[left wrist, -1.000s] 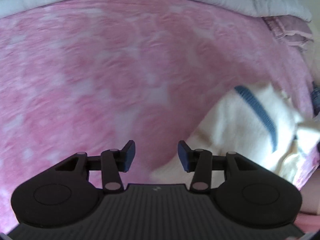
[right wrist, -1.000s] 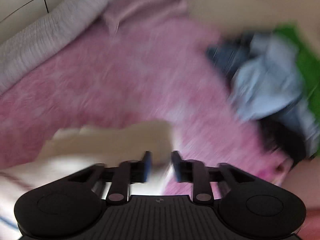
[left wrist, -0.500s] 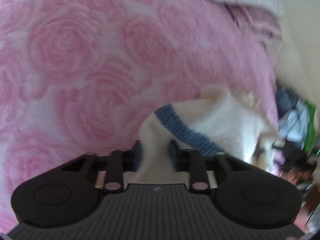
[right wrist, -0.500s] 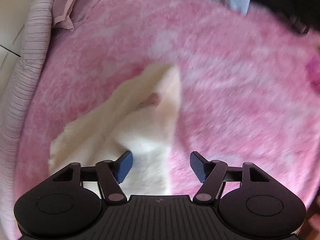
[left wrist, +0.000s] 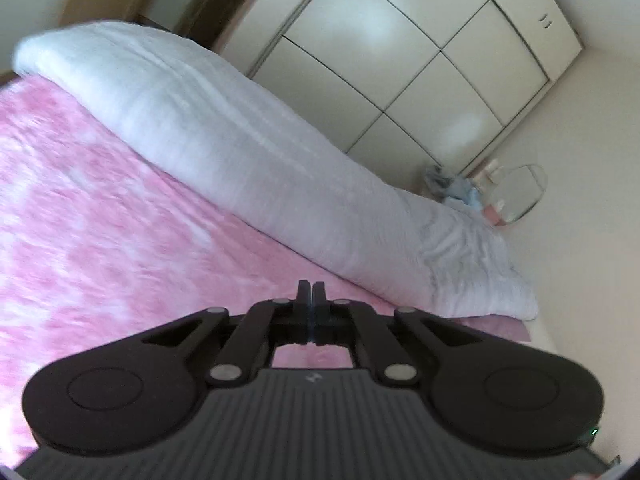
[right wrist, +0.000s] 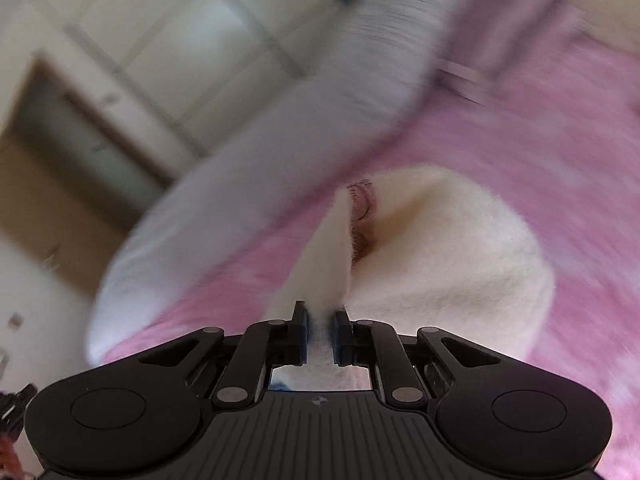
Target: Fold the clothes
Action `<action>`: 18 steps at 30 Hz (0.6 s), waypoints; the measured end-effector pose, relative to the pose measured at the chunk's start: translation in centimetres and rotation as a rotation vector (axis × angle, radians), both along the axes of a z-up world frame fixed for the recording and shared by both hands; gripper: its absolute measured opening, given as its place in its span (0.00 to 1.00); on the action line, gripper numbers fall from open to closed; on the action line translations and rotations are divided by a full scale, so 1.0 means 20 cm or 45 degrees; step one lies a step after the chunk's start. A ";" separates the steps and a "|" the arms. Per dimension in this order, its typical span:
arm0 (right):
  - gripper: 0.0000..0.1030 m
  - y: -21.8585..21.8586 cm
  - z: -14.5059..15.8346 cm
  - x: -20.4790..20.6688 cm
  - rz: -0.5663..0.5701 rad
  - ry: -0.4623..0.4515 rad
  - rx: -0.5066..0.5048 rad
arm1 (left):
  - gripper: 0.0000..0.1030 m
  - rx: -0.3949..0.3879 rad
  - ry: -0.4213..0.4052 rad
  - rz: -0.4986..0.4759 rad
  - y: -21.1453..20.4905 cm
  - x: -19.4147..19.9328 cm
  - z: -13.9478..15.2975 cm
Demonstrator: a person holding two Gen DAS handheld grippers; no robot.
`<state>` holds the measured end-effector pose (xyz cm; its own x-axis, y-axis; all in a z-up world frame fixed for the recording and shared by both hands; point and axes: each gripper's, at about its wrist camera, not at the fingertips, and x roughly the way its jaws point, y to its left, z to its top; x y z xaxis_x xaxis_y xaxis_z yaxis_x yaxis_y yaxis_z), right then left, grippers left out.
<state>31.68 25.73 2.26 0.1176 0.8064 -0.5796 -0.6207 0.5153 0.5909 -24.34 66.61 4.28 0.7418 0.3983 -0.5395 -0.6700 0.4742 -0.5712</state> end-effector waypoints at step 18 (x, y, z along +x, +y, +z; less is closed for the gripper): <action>0.10 -0.61 -0.41 0.02 -0.286 0.244 -0.279 | 0.08 -0.432 0.398 -0.733 -0.20 1.20 -1.15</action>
